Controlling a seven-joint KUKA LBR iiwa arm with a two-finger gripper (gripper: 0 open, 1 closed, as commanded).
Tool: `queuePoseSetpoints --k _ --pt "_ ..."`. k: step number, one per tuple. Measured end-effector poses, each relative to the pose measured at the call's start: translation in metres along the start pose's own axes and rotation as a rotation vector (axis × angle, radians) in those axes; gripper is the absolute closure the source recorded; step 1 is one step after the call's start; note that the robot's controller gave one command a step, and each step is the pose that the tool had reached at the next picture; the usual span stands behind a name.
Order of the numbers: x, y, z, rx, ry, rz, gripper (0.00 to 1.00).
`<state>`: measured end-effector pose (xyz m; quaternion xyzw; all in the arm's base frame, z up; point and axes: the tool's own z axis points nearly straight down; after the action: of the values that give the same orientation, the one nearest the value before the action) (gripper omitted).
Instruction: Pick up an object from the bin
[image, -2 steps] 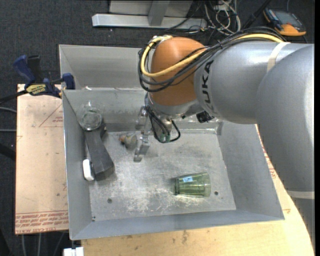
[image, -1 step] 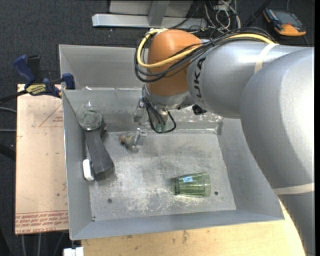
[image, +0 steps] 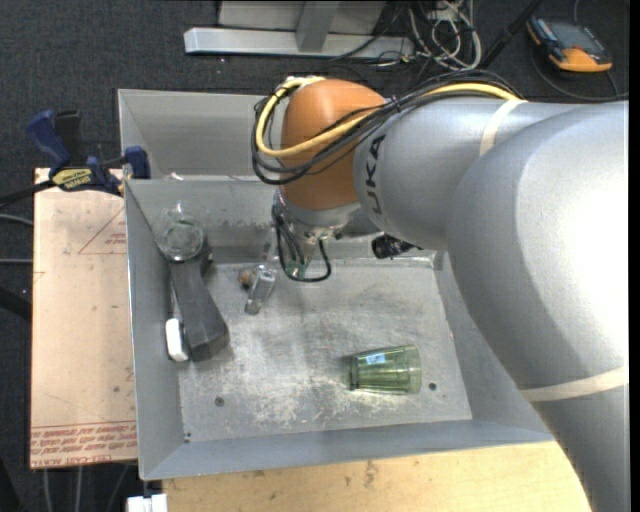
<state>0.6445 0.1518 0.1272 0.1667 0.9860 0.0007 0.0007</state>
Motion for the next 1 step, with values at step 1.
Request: queuePoseSetpoints --k 1 --pt "-0.0131 0.0003 0.0511 -0.002 -0.003 -0.145 0.0"
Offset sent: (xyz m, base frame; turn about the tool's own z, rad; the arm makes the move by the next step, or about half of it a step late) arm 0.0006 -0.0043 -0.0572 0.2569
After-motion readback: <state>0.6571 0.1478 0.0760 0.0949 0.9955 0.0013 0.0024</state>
